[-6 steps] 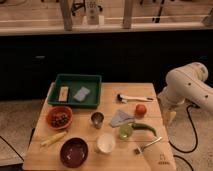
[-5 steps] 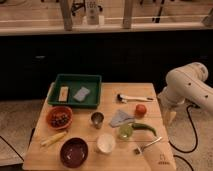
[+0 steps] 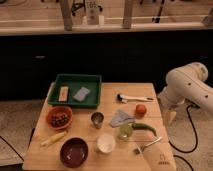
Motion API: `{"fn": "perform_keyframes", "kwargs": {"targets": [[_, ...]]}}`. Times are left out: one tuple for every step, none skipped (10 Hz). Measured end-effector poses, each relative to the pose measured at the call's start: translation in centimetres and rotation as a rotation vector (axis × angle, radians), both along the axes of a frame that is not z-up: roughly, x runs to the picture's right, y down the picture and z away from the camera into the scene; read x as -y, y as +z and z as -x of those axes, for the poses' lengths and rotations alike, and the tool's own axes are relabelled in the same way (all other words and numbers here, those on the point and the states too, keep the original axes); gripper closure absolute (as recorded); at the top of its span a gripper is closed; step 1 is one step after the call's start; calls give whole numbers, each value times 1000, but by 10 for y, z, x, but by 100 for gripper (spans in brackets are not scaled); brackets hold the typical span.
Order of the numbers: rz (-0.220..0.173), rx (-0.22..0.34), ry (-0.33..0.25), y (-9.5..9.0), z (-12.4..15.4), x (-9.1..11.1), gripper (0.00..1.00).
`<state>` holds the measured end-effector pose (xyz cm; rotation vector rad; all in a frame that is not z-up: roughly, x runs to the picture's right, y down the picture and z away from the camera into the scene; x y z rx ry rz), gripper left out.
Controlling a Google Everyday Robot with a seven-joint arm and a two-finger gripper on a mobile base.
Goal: Place apple in paper cup
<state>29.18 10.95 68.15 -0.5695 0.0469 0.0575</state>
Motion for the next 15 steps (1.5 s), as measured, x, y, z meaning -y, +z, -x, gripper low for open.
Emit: {"fn": "perform_keyframes", "kwargs": {"targets": [[-3,-1,-23,8,0,1,20],[-3,6,-41,17,5,2,20],[-3,12,-64,33,8,3,20],[-3,13,-82,44,9,3,20],[-3,14,-91,45,9,4,20],[-3,14,-101,46,7,4,20],[4,12,-113,50,3,4,20],[4,12,-114,50,3,4,20],[8,28,-147,77,3,8,20],[10,30,-160,82,0,7,20],[9,30,-164,83,-2,7,20],[13,32,-170,87,-5,5,20],[12,41,-179,92,-6,5,20],[12,47,-184,102,-9,4,20],[12,53,-190,110,-12,4,20]]}}
